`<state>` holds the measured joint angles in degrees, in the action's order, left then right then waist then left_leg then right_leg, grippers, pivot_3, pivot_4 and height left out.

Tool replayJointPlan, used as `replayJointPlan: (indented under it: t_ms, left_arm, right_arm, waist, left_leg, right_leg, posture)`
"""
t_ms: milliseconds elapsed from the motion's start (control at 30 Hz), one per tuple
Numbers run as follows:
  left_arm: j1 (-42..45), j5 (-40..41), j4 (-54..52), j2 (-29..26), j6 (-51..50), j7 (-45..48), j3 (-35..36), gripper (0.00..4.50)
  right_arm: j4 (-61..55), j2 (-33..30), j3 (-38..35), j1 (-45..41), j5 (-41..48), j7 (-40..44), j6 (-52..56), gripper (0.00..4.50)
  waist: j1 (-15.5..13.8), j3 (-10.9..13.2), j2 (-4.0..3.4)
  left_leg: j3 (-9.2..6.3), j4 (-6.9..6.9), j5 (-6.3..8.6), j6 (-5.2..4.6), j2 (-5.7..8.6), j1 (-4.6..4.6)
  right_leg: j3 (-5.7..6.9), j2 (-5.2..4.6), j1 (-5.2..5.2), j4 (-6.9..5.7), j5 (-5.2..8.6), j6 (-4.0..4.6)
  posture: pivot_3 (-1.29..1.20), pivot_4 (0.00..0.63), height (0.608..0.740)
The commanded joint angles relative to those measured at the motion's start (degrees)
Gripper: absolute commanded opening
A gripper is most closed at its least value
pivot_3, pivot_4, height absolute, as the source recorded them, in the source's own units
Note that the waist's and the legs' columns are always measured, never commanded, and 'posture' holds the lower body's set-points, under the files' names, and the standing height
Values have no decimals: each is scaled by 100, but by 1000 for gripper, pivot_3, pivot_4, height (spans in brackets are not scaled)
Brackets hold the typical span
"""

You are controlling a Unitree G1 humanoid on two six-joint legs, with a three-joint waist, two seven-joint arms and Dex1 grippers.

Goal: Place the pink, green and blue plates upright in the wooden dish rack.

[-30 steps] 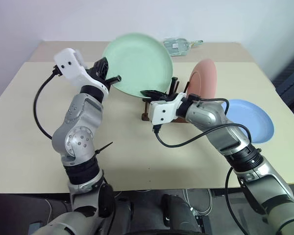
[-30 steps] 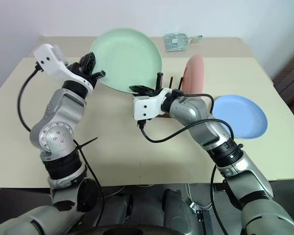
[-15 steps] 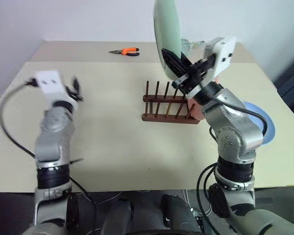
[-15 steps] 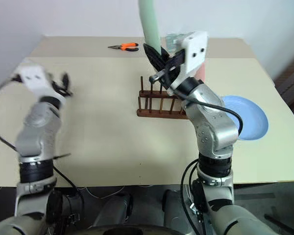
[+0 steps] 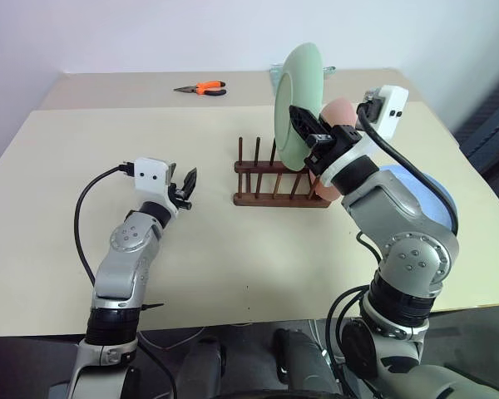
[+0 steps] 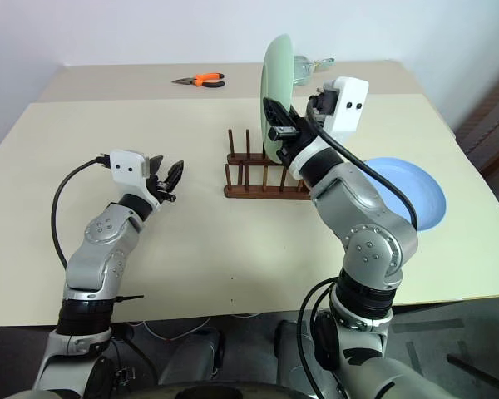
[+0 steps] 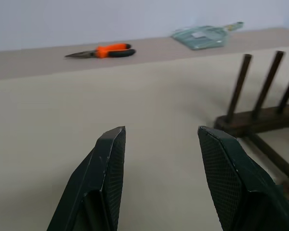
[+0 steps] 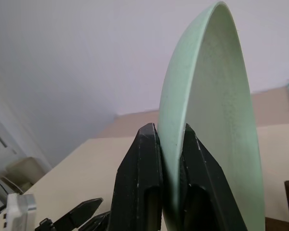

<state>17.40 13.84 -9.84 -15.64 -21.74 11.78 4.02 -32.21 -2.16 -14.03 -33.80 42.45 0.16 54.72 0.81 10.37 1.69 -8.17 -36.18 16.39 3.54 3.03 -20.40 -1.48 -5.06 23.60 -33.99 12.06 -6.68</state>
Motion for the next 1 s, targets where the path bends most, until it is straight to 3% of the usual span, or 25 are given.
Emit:
replayJointPlan:
  t_ms: [33,500,633,733,800,1000]
  left_arm:
    - [-113,201,-466,26,126,315,-37,2404]
    - [-584,703,-1194,-549,-332,1831,-609,2404]
    - [-613,624,-1209,-605,-337,1886,-731,2457]
    - [-619,647,-1219,-587,-351,1873,-745,2457]
    - [-634,636,-1228,-572,-346,1859,-780,2457]
    - [-633,642,-1281,-489,-369,1844,-892,2457]
  right_arm:
    - [-24,-54,-67,-51,142,-167,-52,0]
    - [234,-55,-102,-71,536,-752,276,0]
    - [305,-155,-33,-105,517,-731,308,1584]
    - [318,-331,88,-168,386,-630,253,3048]
    - [216,-970,622,-249,-164,-188,27,3942]
    - [143,-2744,1836,-489,-1668,1237,-1254,3942]
  waist:
    - [1,0,0]
    - [7,1,-13]
    - [6,2,-14]
    - [9,3,-16]
    - [8,7,-22]
    - [5,7,-23]
  left_leg:
    - [0,0,0,0,0,0]
    - [0,1,0,-1,-1,-1]
    - [0,0,0,-2,-1,-1]
    - [0,1,0,-2,-1,0]
    - [0,0,0,-2,-1,-1]
    - [4,0,0,-2,0,-3]
  right_leg:
    - [0,0,0,1,0,0]
    - [0,0,0,2,9,15]
    - [0,0,-1,2,10,14]
    - [0,0,-1,2,10,14]
    - [0,0,-1,3,10,14]
    - [1,-2,-6,15,24,-9]
  posture:
    - [0,150,740]
    - [0,150,740]
    - [0,150,740]
    - [0,150,740]
    - [0,150,740]
    - [0,150,740]
